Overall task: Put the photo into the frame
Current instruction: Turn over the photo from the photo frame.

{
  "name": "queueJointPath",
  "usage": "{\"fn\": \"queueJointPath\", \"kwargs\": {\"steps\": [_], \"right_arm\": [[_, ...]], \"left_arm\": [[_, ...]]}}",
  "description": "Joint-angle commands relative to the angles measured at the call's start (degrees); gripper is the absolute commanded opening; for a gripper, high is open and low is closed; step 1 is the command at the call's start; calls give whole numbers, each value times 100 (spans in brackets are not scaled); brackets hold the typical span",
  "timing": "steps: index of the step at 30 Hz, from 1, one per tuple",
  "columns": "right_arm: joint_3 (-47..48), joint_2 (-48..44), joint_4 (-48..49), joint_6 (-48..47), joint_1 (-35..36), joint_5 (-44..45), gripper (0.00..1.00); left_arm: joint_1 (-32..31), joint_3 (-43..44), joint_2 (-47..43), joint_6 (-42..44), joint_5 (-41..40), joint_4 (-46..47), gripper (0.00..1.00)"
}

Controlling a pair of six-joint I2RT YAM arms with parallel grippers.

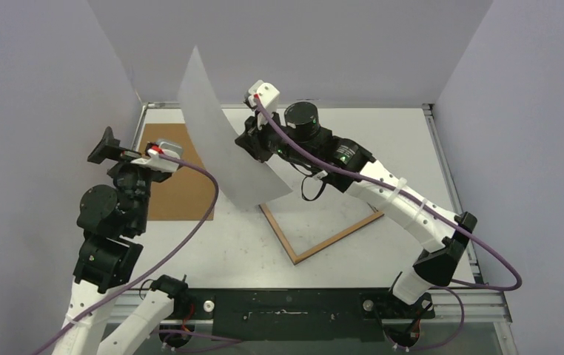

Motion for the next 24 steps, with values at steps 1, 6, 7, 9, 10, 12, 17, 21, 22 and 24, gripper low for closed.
{"fn": "queueJointPath", "kwargs": {"steps": [1,6,7,9,10,12,17,21,22,24], "right_arm": [[760,6,-694,333,99,337,5],[1561,189,-1792,378,484,473,5],[1657,208,-2002,398,555,539,5],[1685,180,-2286,448,638,597,5],[1627,149,-2386,464,638,597,5],[1486,58,-2532,476,638,647,5],[916,-204,-2778,477,-59,452,5],[290,-241,-2594,297,-1340,1,5],[171,-164,-2561,269,-1673,-139,5],[-75,24,-2437,194,-2169,-380,5]], "left_arm": [[62,540,171,-1009,-352,731,96],[371,556,446,-2244,-232,461,96],[503,551,516,-2523,-125,424,96],[906,560,622,-3131,177,352,96],[1145,589,689,-3433,370,289,96],[1692,671,874,-3997,769,126,96],[2510,765,1436,-4573,1577,-249,96],[2613,600,1905,-4483,2175,-449,96],[2641,605,2071,-4449,2332,-552,96],[2656,695,2451,-4454,2500,-827,96]]}}
